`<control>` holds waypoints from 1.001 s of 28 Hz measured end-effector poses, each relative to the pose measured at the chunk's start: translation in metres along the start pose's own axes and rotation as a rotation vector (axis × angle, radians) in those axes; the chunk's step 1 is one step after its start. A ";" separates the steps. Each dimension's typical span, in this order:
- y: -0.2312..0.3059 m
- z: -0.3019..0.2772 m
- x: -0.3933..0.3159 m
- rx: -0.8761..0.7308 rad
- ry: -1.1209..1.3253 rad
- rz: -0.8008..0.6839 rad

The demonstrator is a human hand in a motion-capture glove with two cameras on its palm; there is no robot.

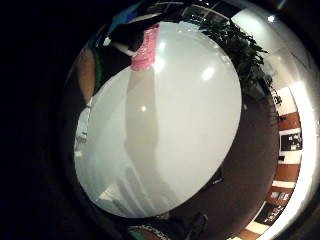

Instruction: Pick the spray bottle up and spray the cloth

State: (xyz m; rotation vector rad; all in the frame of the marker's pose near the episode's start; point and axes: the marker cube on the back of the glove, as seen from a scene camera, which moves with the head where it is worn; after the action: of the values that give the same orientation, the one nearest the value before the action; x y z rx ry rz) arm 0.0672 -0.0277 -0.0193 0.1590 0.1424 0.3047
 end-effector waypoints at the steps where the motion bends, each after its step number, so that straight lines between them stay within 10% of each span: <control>1: -0.004 -0.001 0.004 0.031 -0.009 0.014; 9: -0.049 -0.004 0.031 0.240 -0.226 0.197; 28: -0.103 0.037 0.033 0.153 -0.791 0.344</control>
State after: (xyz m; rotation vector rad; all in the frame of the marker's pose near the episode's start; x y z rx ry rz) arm 0.1333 -0.1192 -0.0055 0.4454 -0.6534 0.5517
